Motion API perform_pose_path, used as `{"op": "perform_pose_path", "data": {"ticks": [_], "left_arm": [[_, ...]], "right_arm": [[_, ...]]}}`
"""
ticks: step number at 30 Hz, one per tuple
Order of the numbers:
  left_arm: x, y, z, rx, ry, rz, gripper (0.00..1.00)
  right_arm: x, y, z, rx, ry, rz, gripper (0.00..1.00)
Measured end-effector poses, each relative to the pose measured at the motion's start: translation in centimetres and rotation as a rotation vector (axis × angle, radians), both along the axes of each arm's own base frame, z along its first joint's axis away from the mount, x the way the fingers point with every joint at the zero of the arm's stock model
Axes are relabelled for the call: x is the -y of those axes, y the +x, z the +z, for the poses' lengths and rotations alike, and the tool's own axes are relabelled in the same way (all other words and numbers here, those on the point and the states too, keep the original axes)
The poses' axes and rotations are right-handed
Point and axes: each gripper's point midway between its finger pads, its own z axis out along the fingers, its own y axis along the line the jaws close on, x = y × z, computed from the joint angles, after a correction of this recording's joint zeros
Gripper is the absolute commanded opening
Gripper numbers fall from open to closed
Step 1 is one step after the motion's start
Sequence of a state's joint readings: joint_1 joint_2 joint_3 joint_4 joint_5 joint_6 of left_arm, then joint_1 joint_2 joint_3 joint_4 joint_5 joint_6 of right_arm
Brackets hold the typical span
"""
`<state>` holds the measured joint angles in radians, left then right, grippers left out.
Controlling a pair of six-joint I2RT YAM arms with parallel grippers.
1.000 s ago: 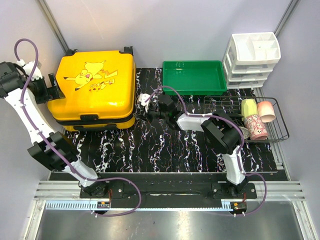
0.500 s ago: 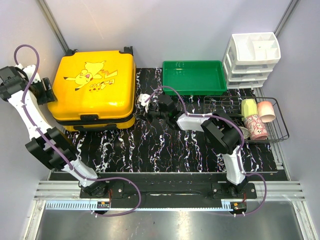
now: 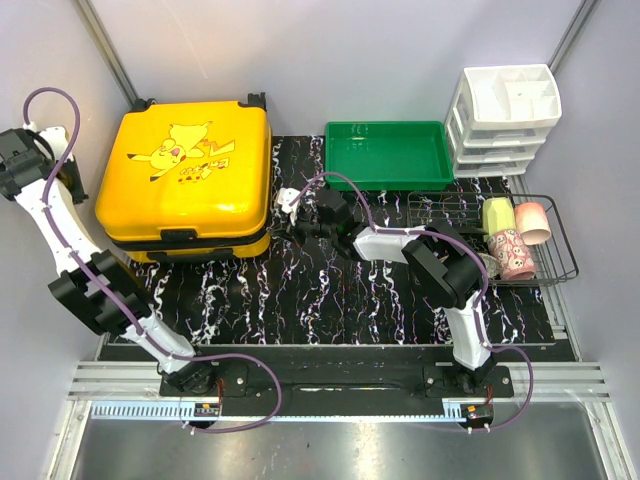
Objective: Open, take out, and arrange the luggage
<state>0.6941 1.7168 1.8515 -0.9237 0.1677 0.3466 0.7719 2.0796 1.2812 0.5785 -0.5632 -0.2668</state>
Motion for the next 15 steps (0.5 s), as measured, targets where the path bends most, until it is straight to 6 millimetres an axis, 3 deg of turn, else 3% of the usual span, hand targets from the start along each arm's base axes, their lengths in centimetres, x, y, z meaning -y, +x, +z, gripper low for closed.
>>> {"op": "perform_pose_path", "data": {"ticks": [6,15], "left_arm": [[0.0,0.6,-3.8,-0.083,-0.063,-0.051,0.03],[2.4,0.2,-7.4,-0.168,-0.092,-0.206,0.00]], "right_arm": [[0.0,0.0,0.0,0.007,-0.001,0.002,0.00],[0.8,1.0,-0.2,-0.002,-0.011,-0.027,0.00]]}}
